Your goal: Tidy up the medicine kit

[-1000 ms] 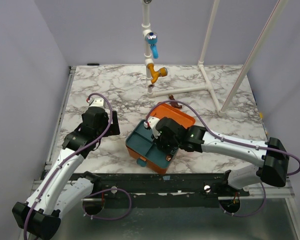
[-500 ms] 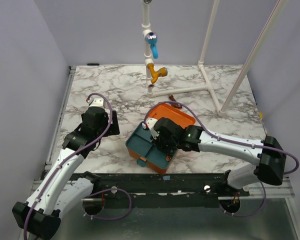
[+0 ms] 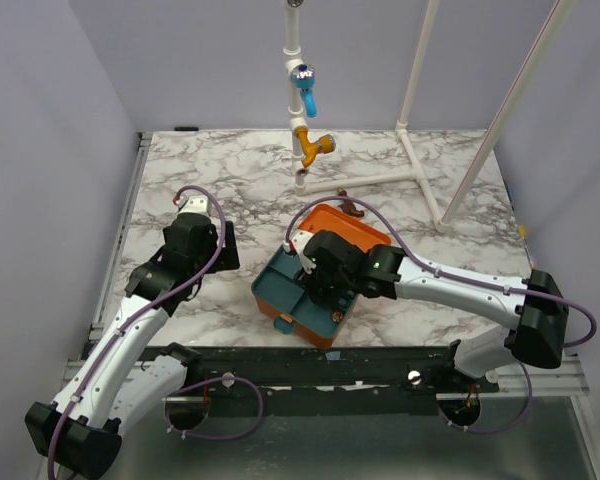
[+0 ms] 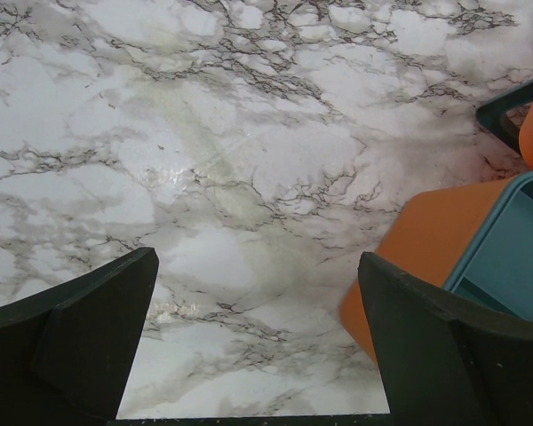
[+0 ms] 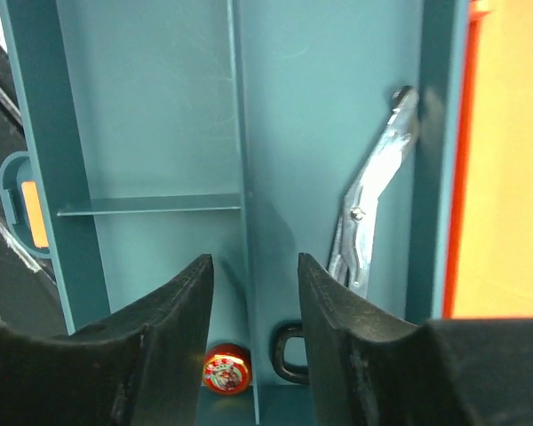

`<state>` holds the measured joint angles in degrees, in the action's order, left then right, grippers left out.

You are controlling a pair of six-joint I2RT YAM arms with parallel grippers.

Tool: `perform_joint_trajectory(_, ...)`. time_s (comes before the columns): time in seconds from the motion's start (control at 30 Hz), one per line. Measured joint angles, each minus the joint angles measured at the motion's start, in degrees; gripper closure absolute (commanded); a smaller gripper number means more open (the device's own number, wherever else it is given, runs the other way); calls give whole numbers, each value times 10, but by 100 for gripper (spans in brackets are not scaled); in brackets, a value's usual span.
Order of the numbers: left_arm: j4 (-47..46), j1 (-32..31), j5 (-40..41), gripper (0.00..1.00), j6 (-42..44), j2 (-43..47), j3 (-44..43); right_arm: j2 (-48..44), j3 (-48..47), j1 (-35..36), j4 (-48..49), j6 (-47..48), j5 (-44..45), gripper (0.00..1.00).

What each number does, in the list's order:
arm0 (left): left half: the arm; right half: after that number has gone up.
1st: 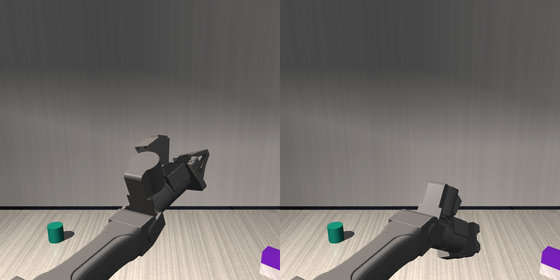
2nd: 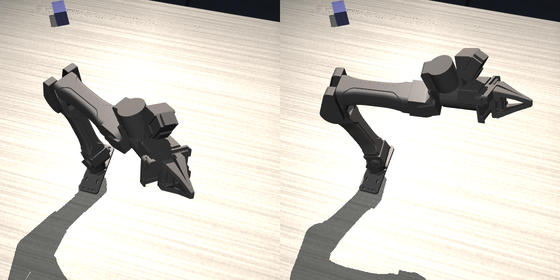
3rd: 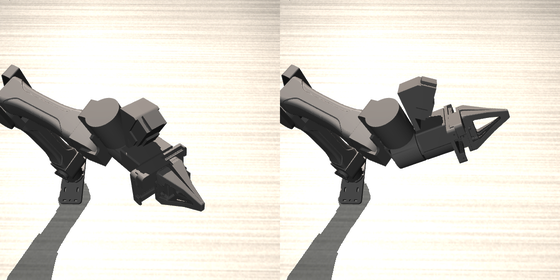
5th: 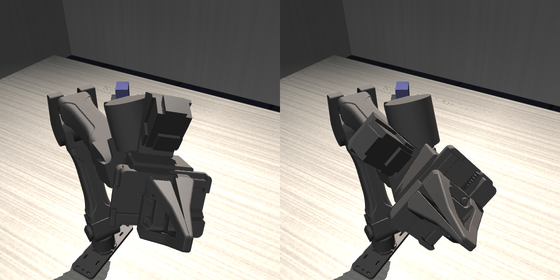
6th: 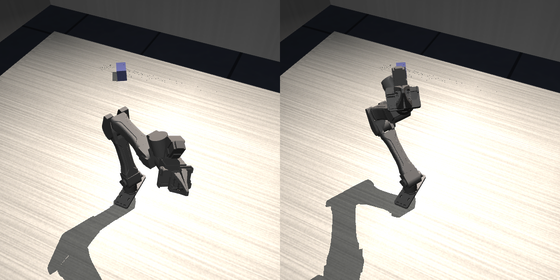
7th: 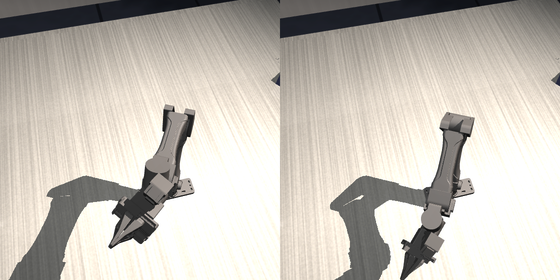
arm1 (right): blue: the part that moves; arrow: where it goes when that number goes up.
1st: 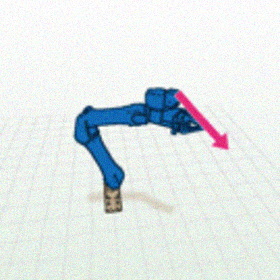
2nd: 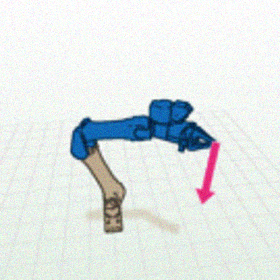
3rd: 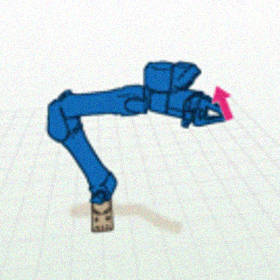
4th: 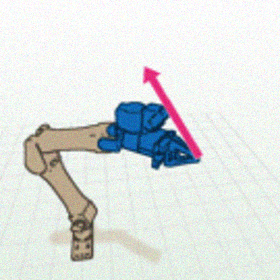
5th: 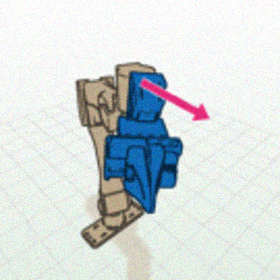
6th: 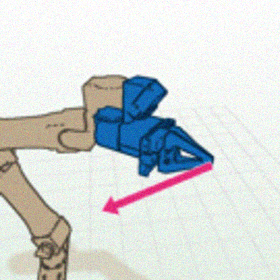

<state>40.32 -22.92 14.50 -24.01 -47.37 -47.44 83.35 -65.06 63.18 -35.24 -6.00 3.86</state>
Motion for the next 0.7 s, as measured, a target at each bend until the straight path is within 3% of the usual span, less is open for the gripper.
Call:
perform_joint_trajectory(0.2,0,0,0,2,0,0,0,-15,-41,0,-24,-21,50,40)
perform_joint_trajectory(0.37,0,0,0,1,0,2,0,-56,-67,-12,-43,-61,130,40)
perform_joint_trajectory(0.6,0,0,0,1,0,9,0,-78,-73,-120,-68,-132,205,40)
perform_joint_trajectory(0.7,0,0,0,2,0,10,0,-86,-60,-174,-75,-167,212,44)
